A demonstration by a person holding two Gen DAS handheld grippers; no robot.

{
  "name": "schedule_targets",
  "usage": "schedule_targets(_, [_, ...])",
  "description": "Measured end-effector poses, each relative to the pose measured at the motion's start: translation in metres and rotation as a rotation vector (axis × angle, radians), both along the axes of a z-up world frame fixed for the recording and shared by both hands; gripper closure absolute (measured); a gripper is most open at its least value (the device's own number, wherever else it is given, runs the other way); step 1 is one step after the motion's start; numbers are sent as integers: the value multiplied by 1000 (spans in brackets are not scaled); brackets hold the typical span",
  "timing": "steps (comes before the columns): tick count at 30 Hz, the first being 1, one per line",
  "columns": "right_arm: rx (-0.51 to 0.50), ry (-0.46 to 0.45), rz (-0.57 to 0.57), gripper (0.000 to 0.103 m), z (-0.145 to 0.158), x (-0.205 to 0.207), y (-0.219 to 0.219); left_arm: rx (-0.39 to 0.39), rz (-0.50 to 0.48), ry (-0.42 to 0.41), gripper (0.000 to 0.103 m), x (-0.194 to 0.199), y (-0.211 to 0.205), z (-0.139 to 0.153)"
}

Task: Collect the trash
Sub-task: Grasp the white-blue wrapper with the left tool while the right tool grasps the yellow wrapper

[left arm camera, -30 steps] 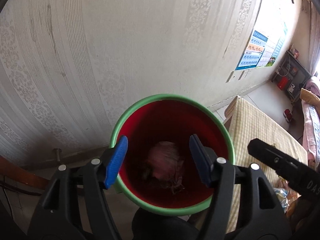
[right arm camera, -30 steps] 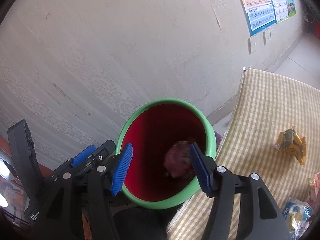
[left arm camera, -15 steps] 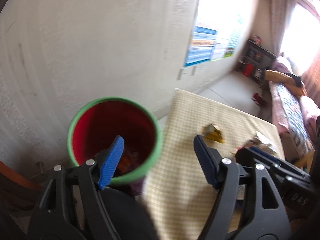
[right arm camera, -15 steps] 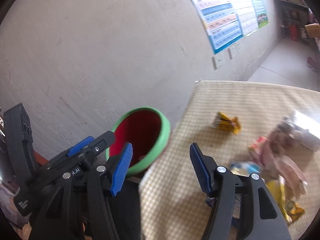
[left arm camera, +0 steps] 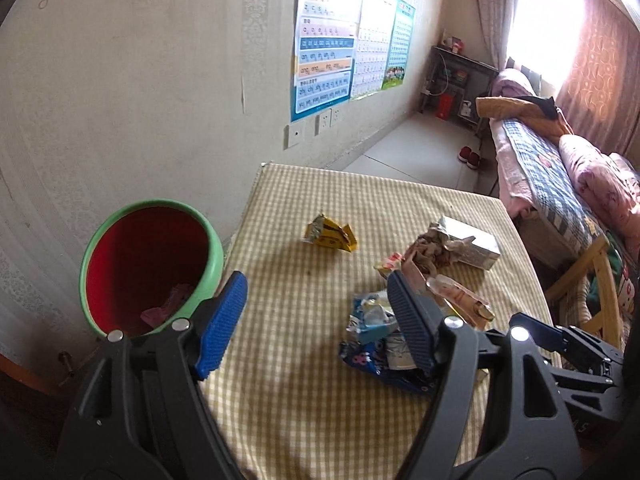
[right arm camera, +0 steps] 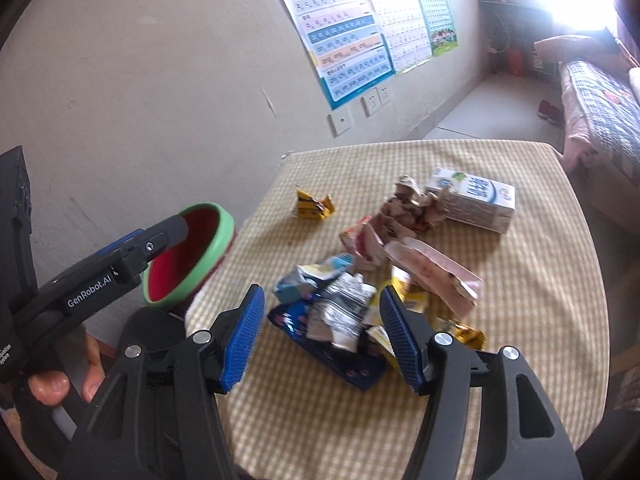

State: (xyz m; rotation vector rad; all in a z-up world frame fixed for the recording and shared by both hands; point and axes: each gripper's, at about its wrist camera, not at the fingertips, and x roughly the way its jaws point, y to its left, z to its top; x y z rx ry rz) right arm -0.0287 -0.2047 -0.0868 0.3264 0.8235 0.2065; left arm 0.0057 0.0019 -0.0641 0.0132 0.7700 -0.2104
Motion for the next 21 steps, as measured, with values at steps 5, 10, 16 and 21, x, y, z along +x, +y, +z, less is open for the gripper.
schedule_targets(5, [-12, 12, -24, 44, -9, -5, -14, -20, -20, 26, 33, -4, -9, -11])
schedule_targets(10, [-25, 32, -44, 36, -19, -6, -24, -27, -30, 100, 33, 1, -16, -39])
schedule_targets(16, [-14, 105, -54, 36, -41, -1, -32, -26, -104, 171, 33, 14, -30, -66])
schedule_targets(21, [11, 137, -63, 36, -53, 0, -37, -8, -174, 255, 34, 42, -49, -91])
